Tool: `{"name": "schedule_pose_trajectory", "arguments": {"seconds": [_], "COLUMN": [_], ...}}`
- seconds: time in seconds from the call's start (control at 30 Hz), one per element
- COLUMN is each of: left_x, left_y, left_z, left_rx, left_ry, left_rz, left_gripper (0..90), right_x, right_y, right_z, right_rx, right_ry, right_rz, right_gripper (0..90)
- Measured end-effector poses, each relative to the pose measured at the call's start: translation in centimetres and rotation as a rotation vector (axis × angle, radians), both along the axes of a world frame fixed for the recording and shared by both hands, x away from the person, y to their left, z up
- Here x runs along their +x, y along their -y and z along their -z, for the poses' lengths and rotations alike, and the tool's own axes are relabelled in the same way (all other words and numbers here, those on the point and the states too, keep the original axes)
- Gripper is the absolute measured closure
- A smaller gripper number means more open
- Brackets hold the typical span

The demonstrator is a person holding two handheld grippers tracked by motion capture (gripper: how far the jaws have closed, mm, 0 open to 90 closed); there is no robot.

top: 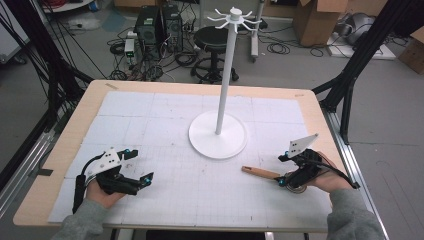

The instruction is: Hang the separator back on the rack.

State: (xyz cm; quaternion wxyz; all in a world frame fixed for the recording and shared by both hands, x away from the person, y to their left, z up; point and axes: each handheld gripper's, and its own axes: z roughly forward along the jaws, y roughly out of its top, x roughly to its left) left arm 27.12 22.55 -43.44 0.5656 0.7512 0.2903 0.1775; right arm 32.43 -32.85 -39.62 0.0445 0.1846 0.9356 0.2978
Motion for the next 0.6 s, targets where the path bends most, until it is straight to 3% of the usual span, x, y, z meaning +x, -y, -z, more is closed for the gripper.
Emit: {"name": "schedule_pose_trajectory", "arguments": {"seconds": [0.37,0.6], "left_x": [-0.4,-0.5], "left_y": [-0.4,-0.5], "left_z": [0.1,0.1], "left_rx": [-0.007,-0.005], "left_ry": [-0.005,-0.003], "left_rz": [-0.007,-0.009], "left_gripper": [1.7,1.7], "right_x": [0.9,1.1], "right_y": [-1.0,-1.3], "right_z": [0.3,0.2], "right_rx": [-0.115,-0.161], "right_ry": [-0.046,-0.068], "right_rz": [-0.053,-0.066], "right_gripper": [28.5,35.5]}}
